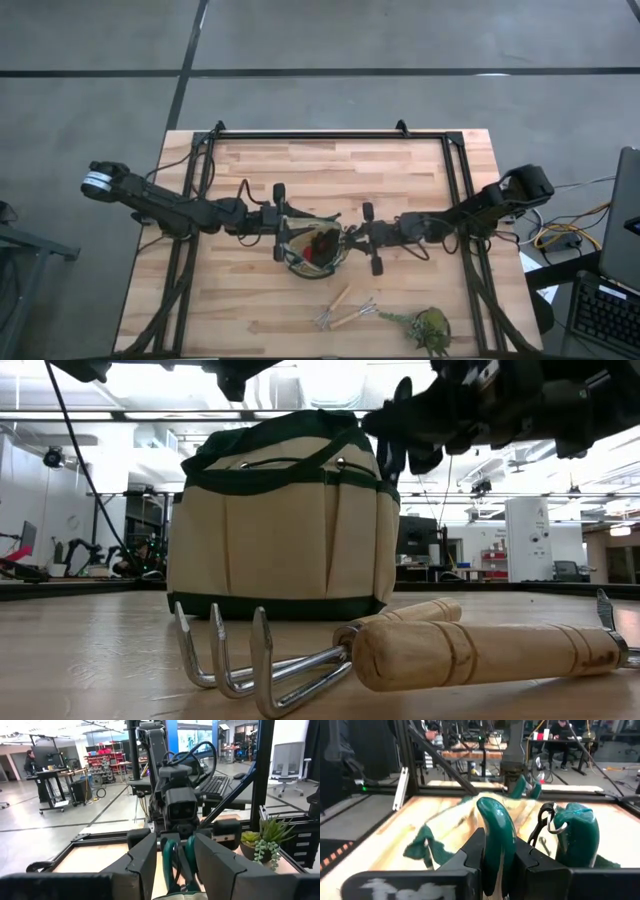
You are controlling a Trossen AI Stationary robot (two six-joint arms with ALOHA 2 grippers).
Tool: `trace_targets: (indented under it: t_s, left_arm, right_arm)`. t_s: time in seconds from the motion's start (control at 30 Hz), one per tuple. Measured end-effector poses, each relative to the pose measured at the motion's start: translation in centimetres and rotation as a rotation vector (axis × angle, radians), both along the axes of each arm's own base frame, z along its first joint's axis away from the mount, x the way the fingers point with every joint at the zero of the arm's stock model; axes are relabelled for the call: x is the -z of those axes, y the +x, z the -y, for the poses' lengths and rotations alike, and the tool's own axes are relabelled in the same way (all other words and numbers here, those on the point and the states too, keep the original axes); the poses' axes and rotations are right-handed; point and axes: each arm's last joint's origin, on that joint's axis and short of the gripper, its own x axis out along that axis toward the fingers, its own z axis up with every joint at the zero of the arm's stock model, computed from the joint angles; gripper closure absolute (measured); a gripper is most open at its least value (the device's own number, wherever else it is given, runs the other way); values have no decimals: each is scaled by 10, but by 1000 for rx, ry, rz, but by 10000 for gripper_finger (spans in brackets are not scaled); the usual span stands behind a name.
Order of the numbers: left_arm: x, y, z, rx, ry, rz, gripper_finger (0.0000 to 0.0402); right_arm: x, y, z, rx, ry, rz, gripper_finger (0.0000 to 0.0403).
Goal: Pick & Place Garden tools in Gardening bag
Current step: Put the green shear scissors into the gardening bag
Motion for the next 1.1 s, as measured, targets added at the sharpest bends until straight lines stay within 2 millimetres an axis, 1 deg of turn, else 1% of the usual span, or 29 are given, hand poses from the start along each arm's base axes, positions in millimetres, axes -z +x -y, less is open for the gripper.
trace_targets:
  t_s: [0.33,0.5,0.63,0.8,0.97,1.1]
  left_arm:
    - [0,0,0,0,0,0,266]
    - [0,0,0,-1,1,0,266]
    - [1,0,0,-1,2,-4,266]
    - [3,-1,0,-1,2,-6,266]
    - [4,-1,0,-2,5,-8,266]
    - [4,-1,0,-2,6,-9,266]
  right_arm:
    - [13,6,-1,1,-8,-29,358]
    - [16,13,-3,4,-2,-40,339]
    - [17,17,-4,3,-6,-43,315]
    - [13,17,-4,-1,-13,-35,277]
    - [-1,10,-2,-1,-20,-38,244]
    - [-14,3,-1,-3,-28,-40,231]
